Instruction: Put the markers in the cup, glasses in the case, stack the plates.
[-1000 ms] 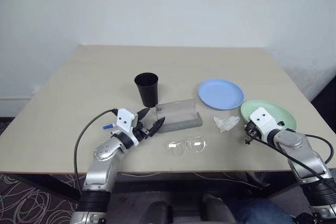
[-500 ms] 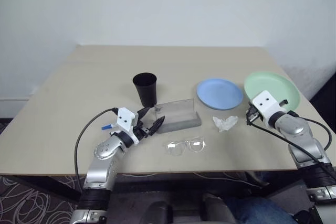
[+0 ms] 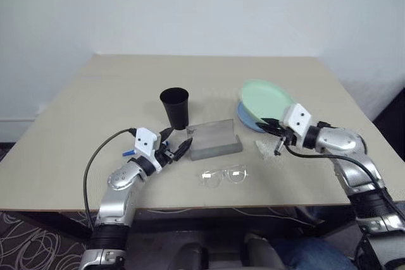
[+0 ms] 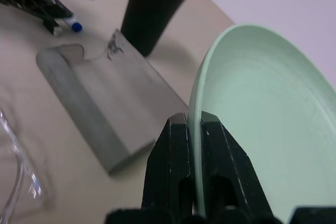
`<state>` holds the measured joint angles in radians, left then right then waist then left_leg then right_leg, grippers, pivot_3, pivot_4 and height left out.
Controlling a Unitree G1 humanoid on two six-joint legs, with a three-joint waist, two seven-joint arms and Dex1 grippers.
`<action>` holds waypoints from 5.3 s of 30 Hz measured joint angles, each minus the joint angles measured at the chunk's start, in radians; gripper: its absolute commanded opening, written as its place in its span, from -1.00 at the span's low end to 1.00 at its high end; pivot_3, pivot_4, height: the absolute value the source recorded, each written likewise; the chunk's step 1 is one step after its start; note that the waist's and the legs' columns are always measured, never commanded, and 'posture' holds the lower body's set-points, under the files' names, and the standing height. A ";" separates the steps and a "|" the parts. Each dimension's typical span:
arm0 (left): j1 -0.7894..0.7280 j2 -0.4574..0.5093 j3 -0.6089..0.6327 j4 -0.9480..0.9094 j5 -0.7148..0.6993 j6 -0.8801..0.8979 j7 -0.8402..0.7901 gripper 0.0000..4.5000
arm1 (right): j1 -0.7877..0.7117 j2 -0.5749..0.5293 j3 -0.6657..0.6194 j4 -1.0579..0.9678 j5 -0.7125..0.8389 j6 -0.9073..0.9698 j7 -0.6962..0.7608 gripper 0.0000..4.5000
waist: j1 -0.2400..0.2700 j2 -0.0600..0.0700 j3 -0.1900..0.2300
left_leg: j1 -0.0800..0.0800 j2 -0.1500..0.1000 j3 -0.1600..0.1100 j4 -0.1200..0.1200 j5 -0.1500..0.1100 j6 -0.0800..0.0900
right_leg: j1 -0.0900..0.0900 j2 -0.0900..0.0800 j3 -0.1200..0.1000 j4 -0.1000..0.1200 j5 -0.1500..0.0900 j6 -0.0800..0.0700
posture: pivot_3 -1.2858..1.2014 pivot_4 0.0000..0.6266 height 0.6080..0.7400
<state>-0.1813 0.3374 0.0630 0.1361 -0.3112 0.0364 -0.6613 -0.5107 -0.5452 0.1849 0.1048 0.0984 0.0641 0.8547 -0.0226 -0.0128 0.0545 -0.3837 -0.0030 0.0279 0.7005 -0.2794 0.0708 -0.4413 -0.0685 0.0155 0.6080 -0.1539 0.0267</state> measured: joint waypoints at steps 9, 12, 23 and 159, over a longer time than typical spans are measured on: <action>-0.012 -0.002 -0.002 0.000 0.002 -0.003 0.000 0.72 | -0.251 0.108 0.064 0.510 -0.125 -0.176 -0.021 -0.99 | 0.001 0.000 0.000 | -0.001 -0.001 0.000 0.000 0.000 0.000 | 0.000 0.000 0.000 0.000 0.003 -0.004 | 0.03 -1.00 0.71; -0.009 -0.001 -0.001 -0.003 0.002 -0.003 0.002 0.72 | -0.306 0.134 0.066 0.687 -0.161 -0.223 -0.051 -0.88 | 0.000 0.000 0.000 | -0.001 -0.001 0.000 -0.001 0.000 0.000 | -0.001 0.000 0.000 0.000 0.003 -0.004 | 0.03 -1.00 0.71; 0.015 -0.002 -0.002 -0.018 0.002 -0.003 0.020 0.72 | -0.390 0.156 0.039 0.923 -0.189 -0.348 -0.093 0.24 | -0.001 0.002 -0.001 | 0.000 0.000 0.000 -0.002 0.000 0.000 | 0.000 0.000 0.000 0.000 0.004 -0.003 | 0.03 -1.00 0.71; -0.624 0.100 -0.610 0.319 0.353 0.232 -0.798 0.17 | 0.154 0.151 -0.070 0.352 0.020 -0.189 0.175 -0.13 | -0.023 0.003 0.000 | 0.006 0.000 0.009 -0.002 0.001 0.002 | 0.001 0.004 0.012 0.001 0.000 0.000 | 0.03 -1.00 0.71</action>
<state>-0.8049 0.4375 -0.5470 0.4555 0.0421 0.2682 -1.4590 -0.3567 -0.3946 0.1150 0.4568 0.1187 -0.1251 1.0293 -0.0459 -0.0100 0.0543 -0.3779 -0.0034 0.0369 0.6980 -0.2780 0.0725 -0.4401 -0.0648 0.0278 0.6094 -0.1538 0.0269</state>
